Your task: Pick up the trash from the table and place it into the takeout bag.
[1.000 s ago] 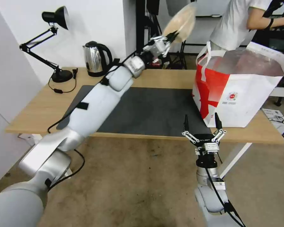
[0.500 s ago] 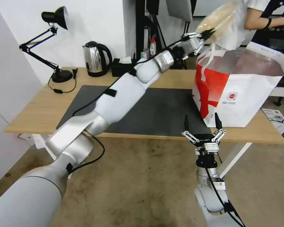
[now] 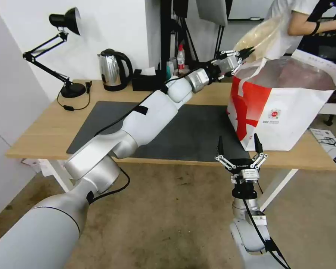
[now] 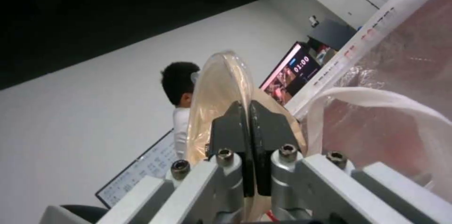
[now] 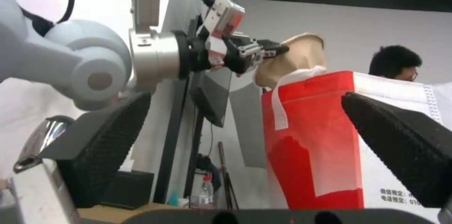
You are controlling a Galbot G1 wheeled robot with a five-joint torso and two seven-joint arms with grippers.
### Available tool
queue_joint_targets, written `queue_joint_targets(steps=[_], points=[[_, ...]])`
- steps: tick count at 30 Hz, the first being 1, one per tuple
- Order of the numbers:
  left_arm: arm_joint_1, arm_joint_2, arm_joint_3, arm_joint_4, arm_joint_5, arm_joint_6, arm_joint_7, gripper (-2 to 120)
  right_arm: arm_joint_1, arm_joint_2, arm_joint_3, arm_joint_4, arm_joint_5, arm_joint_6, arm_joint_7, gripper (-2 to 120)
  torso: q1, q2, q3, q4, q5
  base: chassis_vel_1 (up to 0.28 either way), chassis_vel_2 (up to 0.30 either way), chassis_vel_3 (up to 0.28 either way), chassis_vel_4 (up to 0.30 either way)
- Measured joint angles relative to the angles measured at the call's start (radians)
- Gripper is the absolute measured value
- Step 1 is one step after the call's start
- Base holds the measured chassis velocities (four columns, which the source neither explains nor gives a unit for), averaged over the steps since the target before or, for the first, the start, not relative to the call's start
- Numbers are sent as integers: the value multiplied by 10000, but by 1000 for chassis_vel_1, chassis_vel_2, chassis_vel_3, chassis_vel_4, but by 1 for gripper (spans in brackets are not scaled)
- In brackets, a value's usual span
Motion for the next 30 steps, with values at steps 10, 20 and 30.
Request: queue_joint_targets(steps=[10,20,30], points=[[297,5,480,92,-643,-3,-13,0,0,0,0,0,0,0,0,100,0,0,0,-1,-1,0,0,0,0],[452,15,594,373,-794,-293,-4,0,0,0,0,0,0,0,0,100,0,0,0,0,0,0,0,0,0],[419,23,680,454,-864,-355,29,0,0,0,0,0,0,0,0,100,1,0,0,0,-1,0,0,0,0]])
